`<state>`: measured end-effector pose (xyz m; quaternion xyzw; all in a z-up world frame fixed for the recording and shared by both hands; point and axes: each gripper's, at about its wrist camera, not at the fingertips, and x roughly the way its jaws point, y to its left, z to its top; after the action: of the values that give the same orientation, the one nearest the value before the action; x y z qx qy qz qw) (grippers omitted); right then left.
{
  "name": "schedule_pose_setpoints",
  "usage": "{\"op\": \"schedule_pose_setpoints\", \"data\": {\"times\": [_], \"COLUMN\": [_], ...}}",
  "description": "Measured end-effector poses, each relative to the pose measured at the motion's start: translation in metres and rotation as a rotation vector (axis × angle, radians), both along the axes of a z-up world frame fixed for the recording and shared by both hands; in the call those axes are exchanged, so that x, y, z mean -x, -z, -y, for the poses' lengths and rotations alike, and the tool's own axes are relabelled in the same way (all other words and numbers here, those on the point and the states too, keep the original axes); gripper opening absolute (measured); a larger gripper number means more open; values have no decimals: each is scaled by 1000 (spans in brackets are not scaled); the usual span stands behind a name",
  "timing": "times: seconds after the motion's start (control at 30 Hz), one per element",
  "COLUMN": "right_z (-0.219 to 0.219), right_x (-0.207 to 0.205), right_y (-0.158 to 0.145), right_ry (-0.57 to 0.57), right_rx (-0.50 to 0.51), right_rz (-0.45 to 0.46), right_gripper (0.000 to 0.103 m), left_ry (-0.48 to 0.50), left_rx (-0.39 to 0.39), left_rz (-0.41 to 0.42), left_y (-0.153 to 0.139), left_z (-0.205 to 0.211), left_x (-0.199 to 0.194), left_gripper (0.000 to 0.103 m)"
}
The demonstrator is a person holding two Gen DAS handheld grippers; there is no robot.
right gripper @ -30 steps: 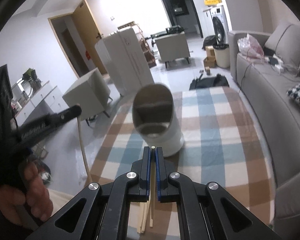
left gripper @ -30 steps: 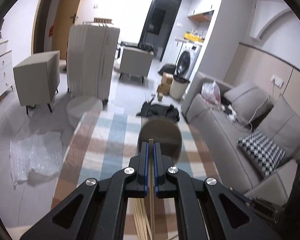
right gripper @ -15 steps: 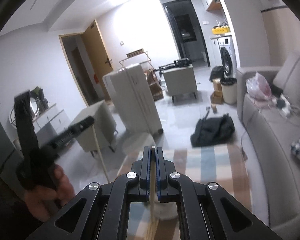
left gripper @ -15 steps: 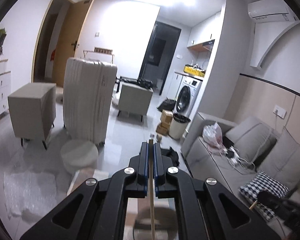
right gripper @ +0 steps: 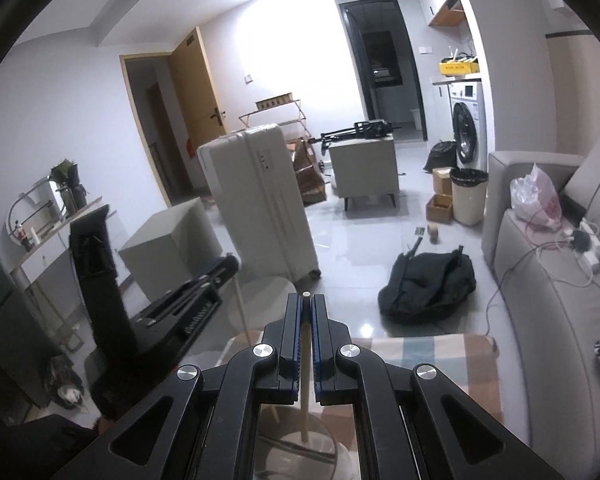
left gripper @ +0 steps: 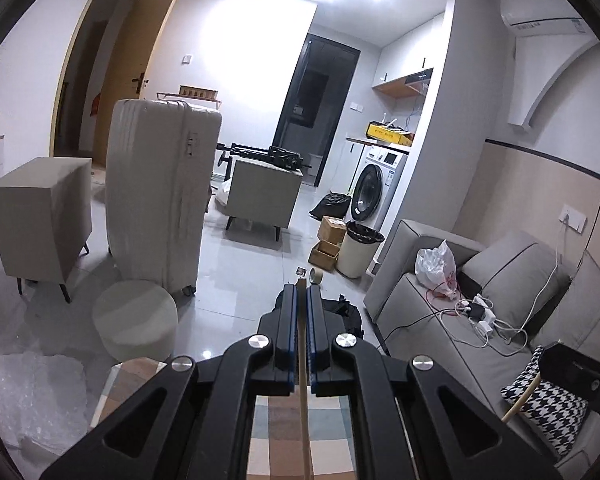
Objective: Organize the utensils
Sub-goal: 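Carry the chopstick over the white holder and lower it into a compartment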
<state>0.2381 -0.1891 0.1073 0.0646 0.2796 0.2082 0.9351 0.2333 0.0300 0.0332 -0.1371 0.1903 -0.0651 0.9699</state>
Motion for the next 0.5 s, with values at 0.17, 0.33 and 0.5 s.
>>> {"op": "schedule_pose_setpoints", "data": {"times": [0.17,0.33,0.5], "right_z": [-8,-13,-8], "right_x": [-2,-1,0], "right_y": [15,29,37], "right_ry": [-3,-16,-15], "right_rx": [43,60,45], "right_rz": [14,5,-10], "right_gripper": [4,4,4], "left_ry": [17,37,33], "left_rx": [7,9,5], "left_rz": [24,22,46], "left_y": [4,4,-5], "left_z": [4,8,5], "left_x": [1,5,13], "left_gripper": [0,0,0]}}
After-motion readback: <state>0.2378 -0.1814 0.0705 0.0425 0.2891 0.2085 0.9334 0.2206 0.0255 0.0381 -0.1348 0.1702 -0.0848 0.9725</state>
